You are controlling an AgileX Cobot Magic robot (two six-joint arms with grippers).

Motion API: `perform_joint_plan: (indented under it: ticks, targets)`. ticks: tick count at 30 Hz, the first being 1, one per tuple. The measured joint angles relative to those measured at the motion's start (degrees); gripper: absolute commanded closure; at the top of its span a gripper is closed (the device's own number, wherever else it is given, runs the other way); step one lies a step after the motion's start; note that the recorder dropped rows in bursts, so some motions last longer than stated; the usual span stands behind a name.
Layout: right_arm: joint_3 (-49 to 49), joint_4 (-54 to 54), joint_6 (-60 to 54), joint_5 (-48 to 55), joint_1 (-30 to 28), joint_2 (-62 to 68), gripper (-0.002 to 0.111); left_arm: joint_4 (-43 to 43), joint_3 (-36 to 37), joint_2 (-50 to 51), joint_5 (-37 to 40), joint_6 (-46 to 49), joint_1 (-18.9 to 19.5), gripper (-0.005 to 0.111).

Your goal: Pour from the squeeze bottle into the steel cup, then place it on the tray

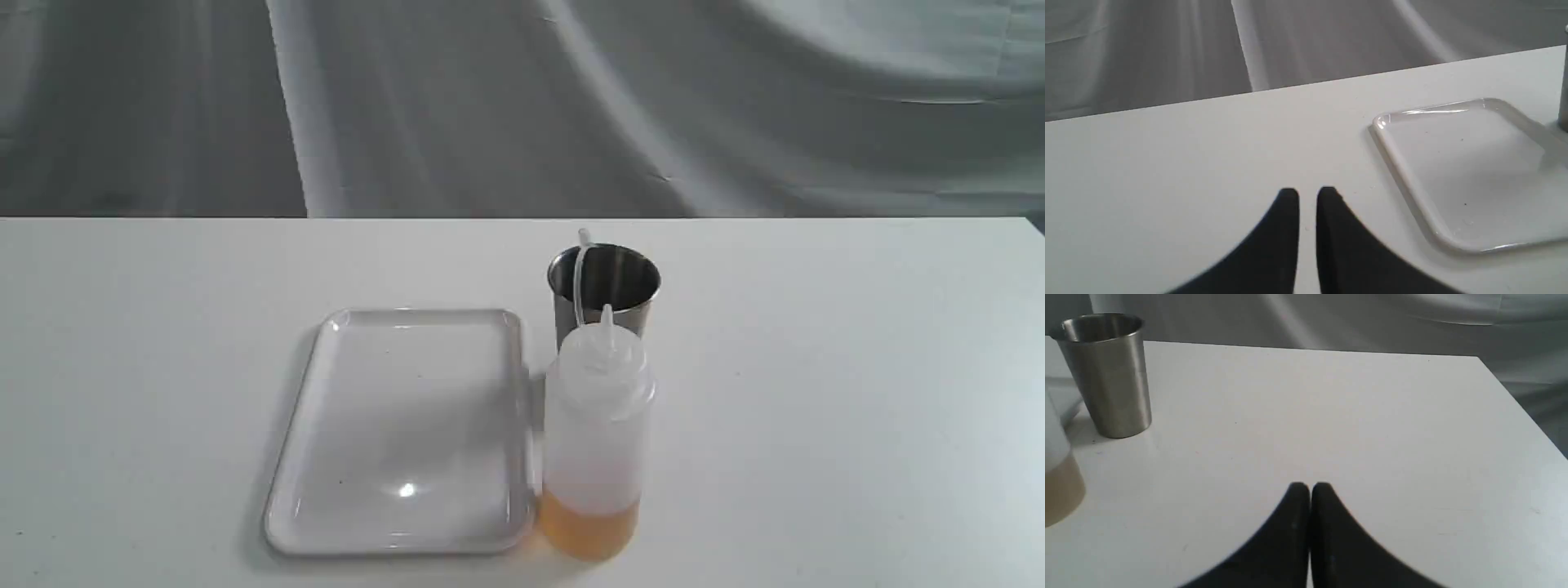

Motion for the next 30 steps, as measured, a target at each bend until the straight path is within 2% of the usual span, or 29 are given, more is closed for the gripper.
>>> perform_joint_plan:
  ticks: [22, 30]
  targets:
    - [-0.29, 0.0, 0.0, 1.91, 0.0, 0.0, 0.108, 0.0, 0.0, 0.0, 0.0, 0.0, 0.0, 0.098]
    - [-9.1, 0.0, 0.0, 5.38, 0.0, 1.74, 0.108, 0.0, 0.0, 0.0, 0.0, 0.0, 0.0, 0.098]
